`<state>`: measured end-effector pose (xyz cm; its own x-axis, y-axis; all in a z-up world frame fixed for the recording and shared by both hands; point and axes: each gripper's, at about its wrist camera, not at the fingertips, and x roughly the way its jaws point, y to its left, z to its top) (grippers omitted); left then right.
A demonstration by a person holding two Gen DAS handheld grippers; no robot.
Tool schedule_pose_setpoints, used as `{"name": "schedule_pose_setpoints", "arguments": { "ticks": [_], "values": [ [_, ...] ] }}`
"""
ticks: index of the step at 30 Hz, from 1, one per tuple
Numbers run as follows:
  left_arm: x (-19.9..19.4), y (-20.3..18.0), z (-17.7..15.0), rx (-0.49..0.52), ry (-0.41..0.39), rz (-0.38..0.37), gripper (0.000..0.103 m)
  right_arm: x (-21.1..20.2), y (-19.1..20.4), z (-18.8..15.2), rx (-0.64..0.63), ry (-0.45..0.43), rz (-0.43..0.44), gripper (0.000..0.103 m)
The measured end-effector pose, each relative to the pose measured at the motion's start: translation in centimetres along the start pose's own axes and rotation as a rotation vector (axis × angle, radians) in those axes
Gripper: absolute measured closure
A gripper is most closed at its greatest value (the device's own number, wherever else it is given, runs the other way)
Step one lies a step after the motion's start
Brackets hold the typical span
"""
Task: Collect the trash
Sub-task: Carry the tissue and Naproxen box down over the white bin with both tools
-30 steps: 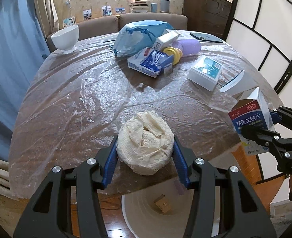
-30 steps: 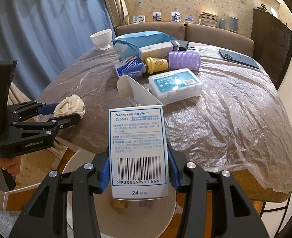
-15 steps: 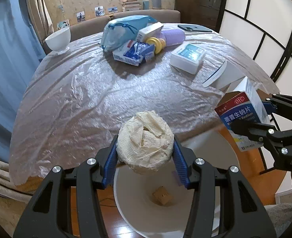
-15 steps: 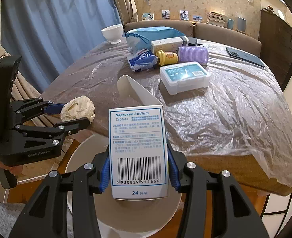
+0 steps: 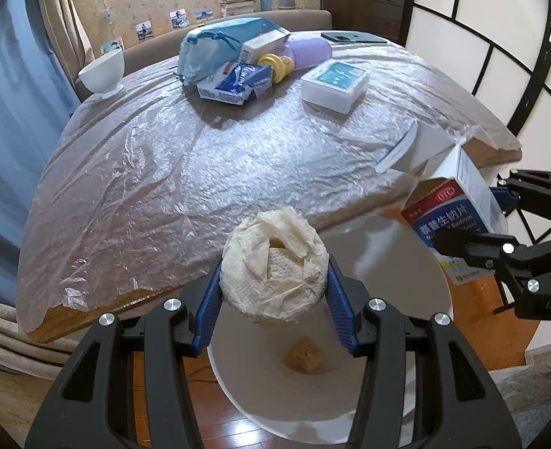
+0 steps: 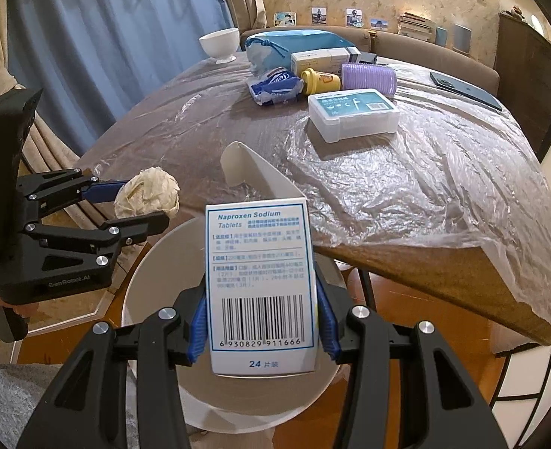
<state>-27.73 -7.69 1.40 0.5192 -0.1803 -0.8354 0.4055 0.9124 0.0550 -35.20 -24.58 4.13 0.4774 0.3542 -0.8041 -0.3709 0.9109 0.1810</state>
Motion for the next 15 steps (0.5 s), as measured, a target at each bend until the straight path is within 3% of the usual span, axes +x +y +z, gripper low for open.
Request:
{"name": "schedule_pose_setpoints", "arguments": {
  "ticks": [15],
  "values": [
    [0.6, -0.9, -2.2, -0.022, 0.064, -0.033, 0.051, 1.1, 0.2, -1.2, 0.001, 0.065, -0.013, 0.057]
  ]
}}
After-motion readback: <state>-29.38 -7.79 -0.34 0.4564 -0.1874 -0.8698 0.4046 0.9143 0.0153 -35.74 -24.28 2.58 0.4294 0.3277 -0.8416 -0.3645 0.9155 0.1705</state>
